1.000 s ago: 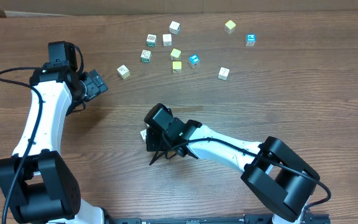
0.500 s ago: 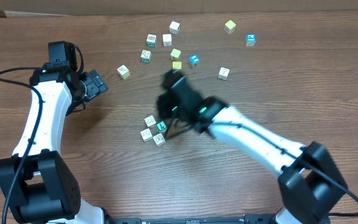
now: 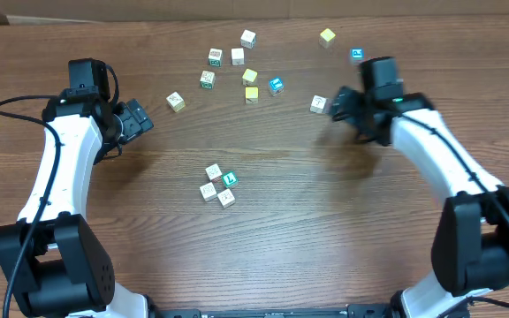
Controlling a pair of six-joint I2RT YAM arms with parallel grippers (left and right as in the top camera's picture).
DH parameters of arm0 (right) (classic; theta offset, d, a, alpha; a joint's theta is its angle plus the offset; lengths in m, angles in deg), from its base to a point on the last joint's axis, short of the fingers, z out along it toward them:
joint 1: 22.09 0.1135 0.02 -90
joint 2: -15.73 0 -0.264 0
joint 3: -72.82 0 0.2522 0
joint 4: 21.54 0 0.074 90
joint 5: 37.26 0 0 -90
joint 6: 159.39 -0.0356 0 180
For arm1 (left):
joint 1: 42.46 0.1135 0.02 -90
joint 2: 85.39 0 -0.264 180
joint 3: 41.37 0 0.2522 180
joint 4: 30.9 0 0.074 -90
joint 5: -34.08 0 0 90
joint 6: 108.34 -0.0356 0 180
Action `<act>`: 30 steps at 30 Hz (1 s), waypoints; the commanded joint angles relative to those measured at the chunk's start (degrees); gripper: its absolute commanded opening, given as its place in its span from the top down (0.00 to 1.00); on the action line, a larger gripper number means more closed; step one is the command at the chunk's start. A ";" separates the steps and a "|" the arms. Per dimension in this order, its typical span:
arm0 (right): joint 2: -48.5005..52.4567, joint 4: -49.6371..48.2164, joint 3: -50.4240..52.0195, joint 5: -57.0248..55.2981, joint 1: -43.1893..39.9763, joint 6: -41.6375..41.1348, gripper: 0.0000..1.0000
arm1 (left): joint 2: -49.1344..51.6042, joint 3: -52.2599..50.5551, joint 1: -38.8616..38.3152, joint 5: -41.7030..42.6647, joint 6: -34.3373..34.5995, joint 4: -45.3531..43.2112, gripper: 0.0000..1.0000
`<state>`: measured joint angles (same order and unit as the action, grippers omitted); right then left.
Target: Form a circle
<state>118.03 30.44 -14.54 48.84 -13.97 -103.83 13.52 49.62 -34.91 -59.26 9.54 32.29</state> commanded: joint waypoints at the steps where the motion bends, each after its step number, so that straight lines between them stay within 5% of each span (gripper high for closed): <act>1: -0.55 -0.17 -0.28 -2.05 -4.39 0.42 0.00 | 0.39 0.94 -0.07 -0.68 -0.46 -0.22 0.01; 30: -0.55 -0.17 -0.28 -2.05 -10.12 0.42 0.00 | 0.39 0.94 -0.07 -0.70 -0.46 -0.22 0.01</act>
<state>118.03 30.44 -14.54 47.40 -23.96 -103.85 13.52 49.62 -34.91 -59.28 9.54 32.29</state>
